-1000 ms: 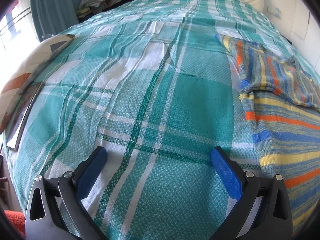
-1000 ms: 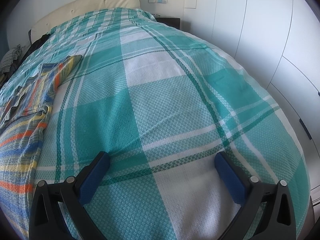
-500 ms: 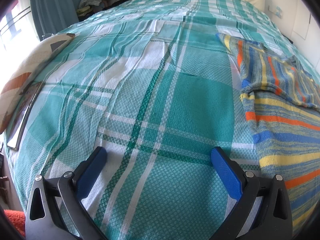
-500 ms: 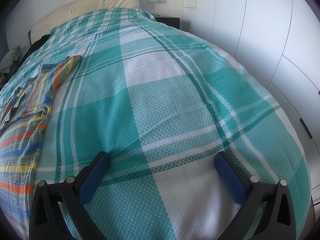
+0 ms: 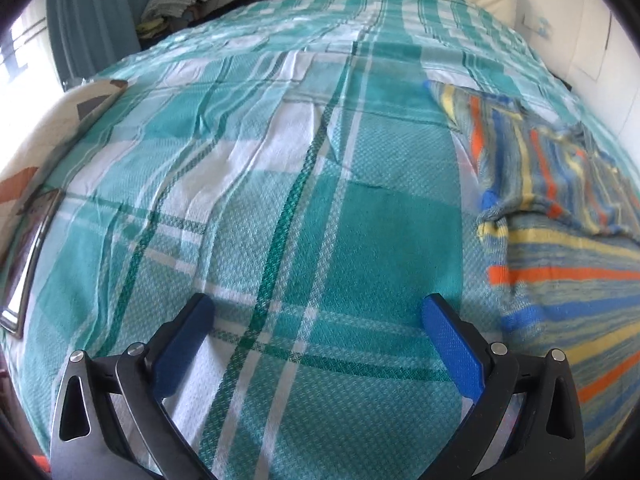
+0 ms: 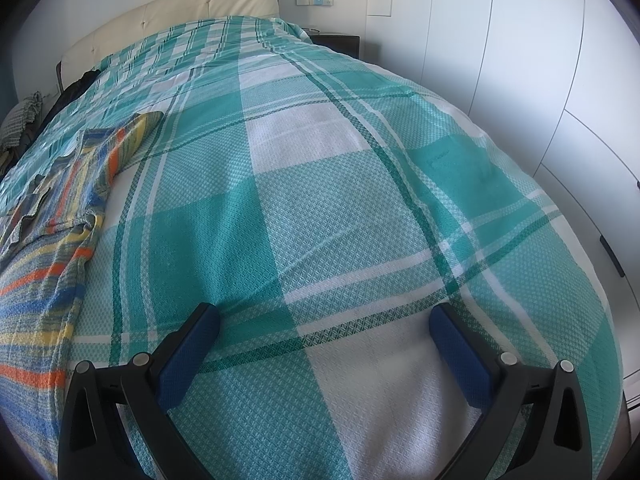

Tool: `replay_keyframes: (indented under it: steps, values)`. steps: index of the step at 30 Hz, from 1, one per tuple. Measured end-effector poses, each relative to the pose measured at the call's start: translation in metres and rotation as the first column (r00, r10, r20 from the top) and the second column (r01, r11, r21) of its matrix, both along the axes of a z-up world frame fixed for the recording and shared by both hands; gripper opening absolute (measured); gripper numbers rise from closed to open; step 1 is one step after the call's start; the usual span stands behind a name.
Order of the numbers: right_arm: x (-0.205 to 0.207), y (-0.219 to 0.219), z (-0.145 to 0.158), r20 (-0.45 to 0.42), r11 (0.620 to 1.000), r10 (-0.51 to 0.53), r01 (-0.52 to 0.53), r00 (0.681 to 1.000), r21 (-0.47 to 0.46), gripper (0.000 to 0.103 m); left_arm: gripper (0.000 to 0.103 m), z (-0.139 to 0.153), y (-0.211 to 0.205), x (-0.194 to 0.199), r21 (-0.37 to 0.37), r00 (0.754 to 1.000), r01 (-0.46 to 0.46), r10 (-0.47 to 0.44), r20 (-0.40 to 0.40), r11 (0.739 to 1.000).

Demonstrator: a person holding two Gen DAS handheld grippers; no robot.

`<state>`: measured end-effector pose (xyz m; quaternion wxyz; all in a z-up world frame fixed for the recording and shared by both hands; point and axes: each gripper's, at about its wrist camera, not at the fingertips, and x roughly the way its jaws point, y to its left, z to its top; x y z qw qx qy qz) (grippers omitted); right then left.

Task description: Fold small clothes

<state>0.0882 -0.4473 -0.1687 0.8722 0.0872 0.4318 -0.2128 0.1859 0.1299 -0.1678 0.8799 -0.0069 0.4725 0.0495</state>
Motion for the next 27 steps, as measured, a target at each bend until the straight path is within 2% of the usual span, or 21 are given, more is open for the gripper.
replay_keyframes:
  steps: [15,27]
  values:
    - [-0.0060,-0.0023,0.0017,0.025,1.000,-0.002,0.001,1.000,0.024,0.103,0.103,-0.0030,-0.0032,-0.0006,0.024,0.999,0.000,-0.001,0.047,1.000]
    - [-0.0064,-0.0027,0.0014,0.029,1.000,-0.003,0.002,1.000,0.030,0.103,0.103,-0.0030,-0.0028,-0.0034,0.009,0.998,-0.001,0.000,0.064,1.000]
